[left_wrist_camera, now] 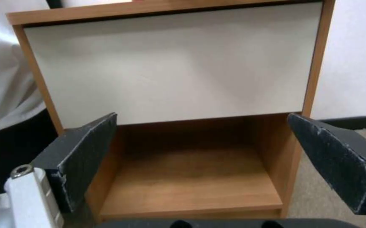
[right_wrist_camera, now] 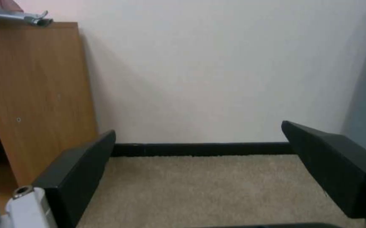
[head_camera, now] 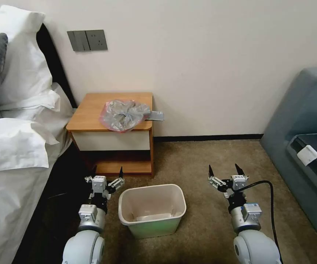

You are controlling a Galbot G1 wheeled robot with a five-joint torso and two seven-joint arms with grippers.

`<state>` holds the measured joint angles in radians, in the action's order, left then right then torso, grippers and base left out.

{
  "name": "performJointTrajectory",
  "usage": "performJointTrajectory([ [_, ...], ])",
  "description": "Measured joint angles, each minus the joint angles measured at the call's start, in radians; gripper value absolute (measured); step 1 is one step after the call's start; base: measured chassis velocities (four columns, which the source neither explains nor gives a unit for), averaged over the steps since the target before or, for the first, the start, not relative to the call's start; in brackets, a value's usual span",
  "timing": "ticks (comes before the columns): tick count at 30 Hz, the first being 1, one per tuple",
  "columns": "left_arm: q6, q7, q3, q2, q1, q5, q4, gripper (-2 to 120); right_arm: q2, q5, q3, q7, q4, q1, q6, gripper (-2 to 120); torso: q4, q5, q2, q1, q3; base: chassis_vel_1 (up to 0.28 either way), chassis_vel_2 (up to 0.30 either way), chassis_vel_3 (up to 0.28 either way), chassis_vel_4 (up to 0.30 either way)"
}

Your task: Pick up the garbage bag from the table and place it over the trash can.

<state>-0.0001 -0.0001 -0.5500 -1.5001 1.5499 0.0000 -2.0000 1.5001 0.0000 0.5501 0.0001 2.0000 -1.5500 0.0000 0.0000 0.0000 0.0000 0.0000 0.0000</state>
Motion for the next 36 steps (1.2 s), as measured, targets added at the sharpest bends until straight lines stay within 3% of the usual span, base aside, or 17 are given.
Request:
performJointTrajectory([
  [36, 0.0, 0.0, 0.0, 0.0, 0.0, 0.0, 0.0, 100, 0.0, 0.0, 0.0, 0.0, 0.0, 0.0, 0.0, 100, 0.0, 0.0, 0.0, 0.0, 0.0, 0.0, 0.0, 0.0, 0.0],
])
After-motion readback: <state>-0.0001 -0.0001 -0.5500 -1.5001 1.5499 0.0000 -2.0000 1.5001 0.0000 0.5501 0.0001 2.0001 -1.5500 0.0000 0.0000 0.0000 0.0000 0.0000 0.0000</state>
